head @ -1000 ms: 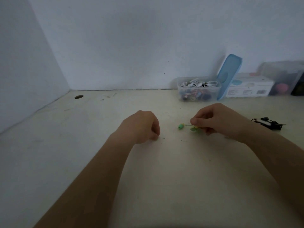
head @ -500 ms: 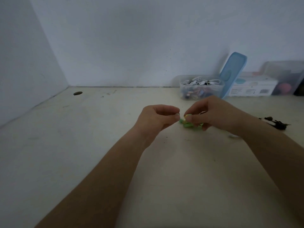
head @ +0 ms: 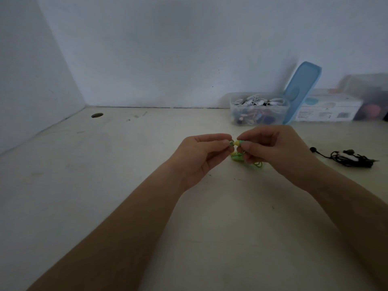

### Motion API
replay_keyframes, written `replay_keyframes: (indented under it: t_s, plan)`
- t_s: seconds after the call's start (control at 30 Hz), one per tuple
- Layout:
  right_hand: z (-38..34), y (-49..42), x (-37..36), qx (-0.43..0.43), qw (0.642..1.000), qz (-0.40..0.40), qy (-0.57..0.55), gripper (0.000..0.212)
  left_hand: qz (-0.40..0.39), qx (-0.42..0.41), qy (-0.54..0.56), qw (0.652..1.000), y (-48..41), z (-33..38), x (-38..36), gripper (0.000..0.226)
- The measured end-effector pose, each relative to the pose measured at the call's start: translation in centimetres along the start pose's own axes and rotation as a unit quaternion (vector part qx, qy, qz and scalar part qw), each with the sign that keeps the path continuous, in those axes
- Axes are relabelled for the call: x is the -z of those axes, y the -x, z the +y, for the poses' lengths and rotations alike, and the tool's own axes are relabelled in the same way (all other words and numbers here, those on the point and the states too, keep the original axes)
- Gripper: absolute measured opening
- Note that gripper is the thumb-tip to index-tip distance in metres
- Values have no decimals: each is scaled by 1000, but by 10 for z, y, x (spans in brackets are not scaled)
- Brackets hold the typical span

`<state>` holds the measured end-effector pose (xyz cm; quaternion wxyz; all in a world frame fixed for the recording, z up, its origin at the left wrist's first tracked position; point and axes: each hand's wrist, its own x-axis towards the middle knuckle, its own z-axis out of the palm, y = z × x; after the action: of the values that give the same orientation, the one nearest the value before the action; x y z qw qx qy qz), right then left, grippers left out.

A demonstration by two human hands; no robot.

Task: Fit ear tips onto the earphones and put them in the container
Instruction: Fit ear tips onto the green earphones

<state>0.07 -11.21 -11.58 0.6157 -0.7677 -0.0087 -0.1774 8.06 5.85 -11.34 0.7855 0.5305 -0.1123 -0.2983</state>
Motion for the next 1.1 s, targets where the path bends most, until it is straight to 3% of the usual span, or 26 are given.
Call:
replay_keyframes:
  t_s: [1.1]
  plan:
    - [1, 0, 3, -3, 1000, -21, 1, 11, -35, -38, -60, 997, 4, 3, 0, 18]
